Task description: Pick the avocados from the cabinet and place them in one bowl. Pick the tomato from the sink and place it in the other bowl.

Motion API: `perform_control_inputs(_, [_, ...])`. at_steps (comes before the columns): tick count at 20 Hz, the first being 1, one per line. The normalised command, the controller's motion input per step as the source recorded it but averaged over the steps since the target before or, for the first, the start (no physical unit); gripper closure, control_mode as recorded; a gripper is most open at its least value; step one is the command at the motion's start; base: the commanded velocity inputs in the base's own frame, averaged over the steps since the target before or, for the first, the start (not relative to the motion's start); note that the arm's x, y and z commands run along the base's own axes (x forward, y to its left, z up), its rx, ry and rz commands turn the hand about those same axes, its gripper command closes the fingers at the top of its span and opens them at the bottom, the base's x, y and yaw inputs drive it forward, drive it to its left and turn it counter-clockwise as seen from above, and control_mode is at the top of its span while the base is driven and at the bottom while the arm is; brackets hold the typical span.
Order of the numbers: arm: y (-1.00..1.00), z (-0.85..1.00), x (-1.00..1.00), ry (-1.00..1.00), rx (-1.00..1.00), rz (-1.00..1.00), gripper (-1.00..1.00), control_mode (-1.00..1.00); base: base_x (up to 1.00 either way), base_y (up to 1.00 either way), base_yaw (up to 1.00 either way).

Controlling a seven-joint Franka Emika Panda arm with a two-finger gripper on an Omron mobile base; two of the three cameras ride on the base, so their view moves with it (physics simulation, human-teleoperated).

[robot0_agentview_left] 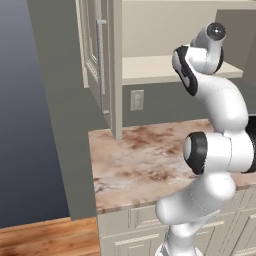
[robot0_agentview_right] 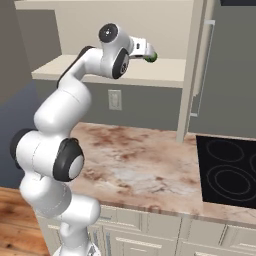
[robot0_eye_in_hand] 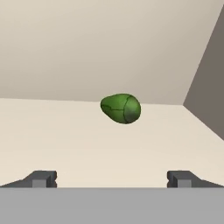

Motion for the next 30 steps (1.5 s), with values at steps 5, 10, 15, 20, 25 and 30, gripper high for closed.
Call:
perform_control_inputs(5, [-0.20,0.00,0.30,0.00,0.01,0.00,-1.00,-1.00,0.00,0.00,0.00])
perform_control_inputs(10, [-0.17,0.00,0.20,0.00,0.04,0.00,-1.00,-1.00,0.00,0.00,0.00])
perform_control_inputs(15, [-0.08,0.00,0.22,0.00,0.02,0.00,-1.00,-1.00,0.00,0.00,0.00])
perform_control_inputs(20, [-0.05,0.00,0.34,0.00,0.01,0.00,-1.00,-1.00,0.00,0.00,0.00])
perform_control_inputs(25, [-0.05,0.00,0.34,0.00,0.00,0.00,-1.00,-1.00,0.00,0.00,0.00])
perform_control_inputs(30, [-0.10,0.00,0.24,0.00,0.01,0.00,-1.00,-1.00,0.00,0.00,0.00])
